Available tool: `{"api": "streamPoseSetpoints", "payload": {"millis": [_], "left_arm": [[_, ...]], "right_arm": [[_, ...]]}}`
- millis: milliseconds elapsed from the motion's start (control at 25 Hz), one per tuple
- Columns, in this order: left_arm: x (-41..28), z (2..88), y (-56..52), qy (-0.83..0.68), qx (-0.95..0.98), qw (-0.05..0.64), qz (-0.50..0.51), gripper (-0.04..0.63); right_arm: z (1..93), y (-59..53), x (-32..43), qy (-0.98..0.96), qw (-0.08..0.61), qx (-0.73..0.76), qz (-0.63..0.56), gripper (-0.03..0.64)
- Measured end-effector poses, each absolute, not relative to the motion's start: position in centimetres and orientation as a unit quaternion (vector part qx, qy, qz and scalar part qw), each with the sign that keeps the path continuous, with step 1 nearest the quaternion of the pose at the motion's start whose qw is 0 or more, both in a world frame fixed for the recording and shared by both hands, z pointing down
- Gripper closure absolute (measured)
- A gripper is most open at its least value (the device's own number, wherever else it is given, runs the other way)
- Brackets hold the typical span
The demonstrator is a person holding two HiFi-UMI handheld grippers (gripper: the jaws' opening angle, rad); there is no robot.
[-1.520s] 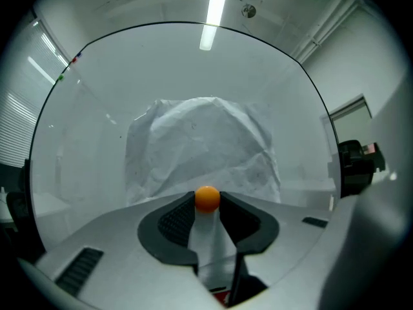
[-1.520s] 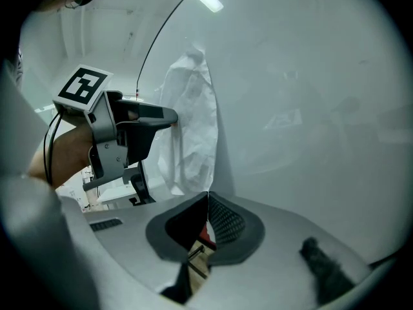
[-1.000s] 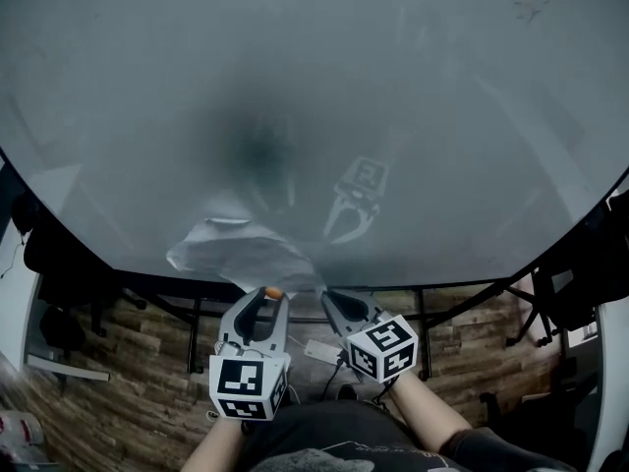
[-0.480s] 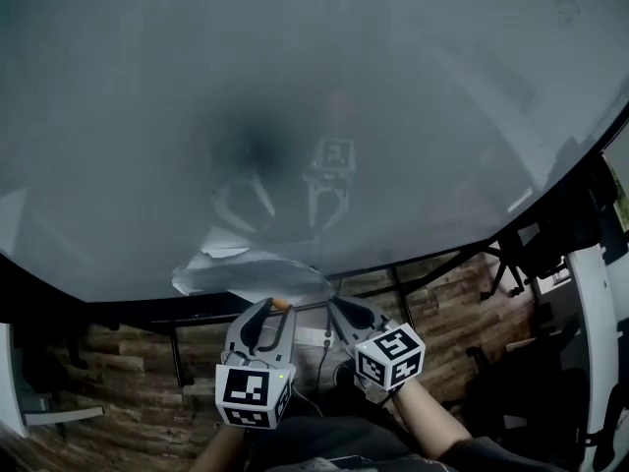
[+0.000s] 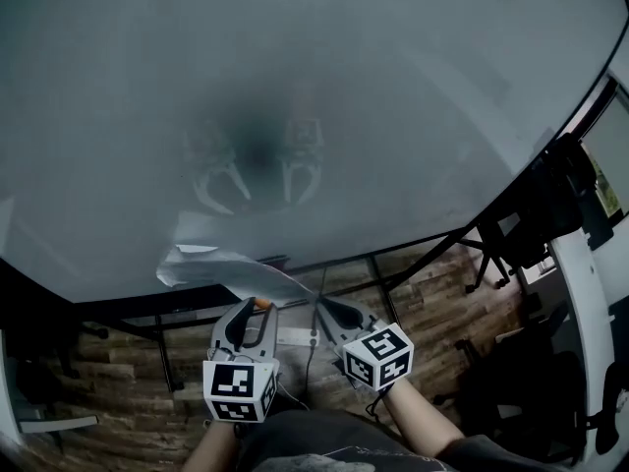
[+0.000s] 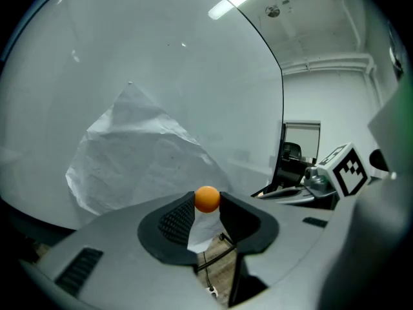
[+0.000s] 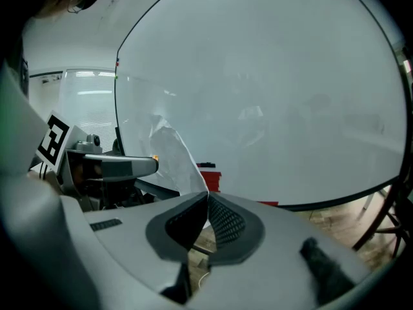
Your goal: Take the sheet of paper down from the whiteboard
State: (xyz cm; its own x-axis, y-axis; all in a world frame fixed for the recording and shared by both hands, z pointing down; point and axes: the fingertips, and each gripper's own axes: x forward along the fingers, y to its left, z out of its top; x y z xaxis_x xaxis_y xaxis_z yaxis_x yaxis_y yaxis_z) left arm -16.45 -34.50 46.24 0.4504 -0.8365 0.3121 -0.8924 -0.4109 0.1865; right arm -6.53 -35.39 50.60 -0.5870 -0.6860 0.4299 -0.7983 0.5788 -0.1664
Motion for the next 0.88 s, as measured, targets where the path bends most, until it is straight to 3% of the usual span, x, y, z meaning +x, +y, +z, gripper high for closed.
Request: {"api": "streamPoseSetpoints", "payload": {"millis": [240, 880], "left_arm": [[-13.3, 44.6, -31.1, -0.533, 0.828, 0.138, 0.102, 0.469], [-2.2, 44.2, -13.1, -0.590, 0.789, 0.130, 0.112, 0.469]], "right_arm": [[50.3, -32.4, -2.9, -0.879, 0.130, 0.412, 0.201, 0.592], [49.8, -16.8, 8.5, -0.908, 0.142, 0.355, 0.168, 0.592]]}}
